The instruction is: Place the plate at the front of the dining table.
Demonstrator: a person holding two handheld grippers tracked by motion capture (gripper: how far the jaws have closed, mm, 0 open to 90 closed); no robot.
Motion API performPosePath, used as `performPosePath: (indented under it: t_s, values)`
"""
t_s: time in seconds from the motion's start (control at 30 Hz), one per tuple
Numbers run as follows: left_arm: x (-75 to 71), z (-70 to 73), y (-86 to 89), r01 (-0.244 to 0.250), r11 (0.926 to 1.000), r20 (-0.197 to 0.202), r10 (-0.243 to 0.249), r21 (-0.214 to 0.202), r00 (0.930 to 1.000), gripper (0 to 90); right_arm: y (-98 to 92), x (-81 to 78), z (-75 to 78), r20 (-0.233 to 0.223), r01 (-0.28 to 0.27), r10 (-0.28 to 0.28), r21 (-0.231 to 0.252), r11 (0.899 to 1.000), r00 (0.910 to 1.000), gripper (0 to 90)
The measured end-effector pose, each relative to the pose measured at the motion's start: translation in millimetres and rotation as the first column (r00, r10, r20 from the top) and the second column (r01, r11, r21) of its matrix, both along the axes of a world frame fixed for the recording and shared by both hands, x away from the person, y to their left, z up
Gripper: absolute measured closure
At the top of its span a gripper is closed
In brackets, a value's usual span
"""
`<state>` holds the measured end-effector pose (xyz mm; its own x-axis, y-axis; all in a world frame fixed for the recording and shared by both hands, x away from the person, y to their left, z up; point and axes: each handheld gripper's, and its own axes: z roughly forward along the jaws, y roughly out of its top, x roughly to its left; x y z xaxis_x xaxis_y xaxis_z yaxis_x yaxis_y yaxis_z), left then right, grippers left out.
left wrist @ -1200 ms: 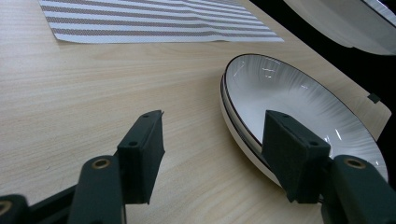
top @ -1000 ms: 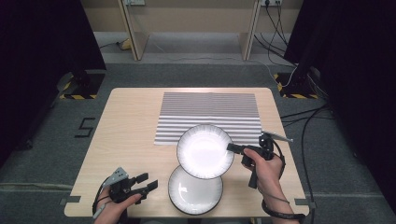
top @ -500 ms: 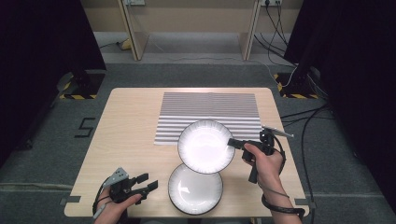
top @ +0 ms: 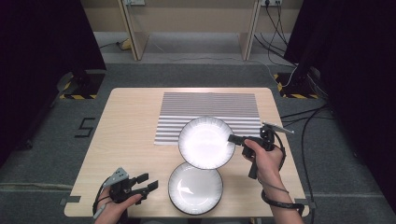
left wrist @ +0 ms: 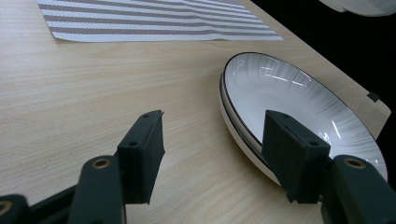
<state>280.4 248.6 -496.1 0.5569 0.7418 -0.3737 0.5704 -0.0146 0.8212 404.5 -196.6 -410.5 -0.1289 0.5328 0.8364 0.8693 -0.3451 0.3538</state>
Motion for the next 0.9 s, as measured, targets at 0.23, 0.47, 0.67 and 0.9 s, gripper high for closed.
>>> performPosePath:
  t_s: [0.23, 0.47, 0.67, 0.9]
  values:
    - [0.1, 0.0, 0.2, 0.0, 1.0, 0.0, 0.0, 0.0, 1.0, 38.3, 0.5, 3.9, 1.7, 0.003, 0.009, -0.009, 0.006, 1.0, 0.9999, 79.6]
    - [0.1, 0.1, 0.5, 0.0, 1.0, -0.001, 0.0, 0.001, 1.0, 38.4, 0.4, 8.9, 5.0, 0.003, 0.015, -0.015, 0.007, 1.0, 0.9999, 79.5]
    - [0.1, 0.3, 0.5, 0.0, 1.0, -0.001, 0.0, -0.002, 1.0, 38.4, 1.1, 13.4, 5.7, 0.004, 0.022, -0.022, 0.007, 1.0, 0.9997, 79.6]
    - [0.3, -0.1, 0.0, 0.001, 1.0, -0.001, -0.001, -0.002, 1.0, 38.4, 0.7, 18.1, 7.3, -0.003, 0.03, -0.03, 0.002, 1.0, 0.9995, 79.5]
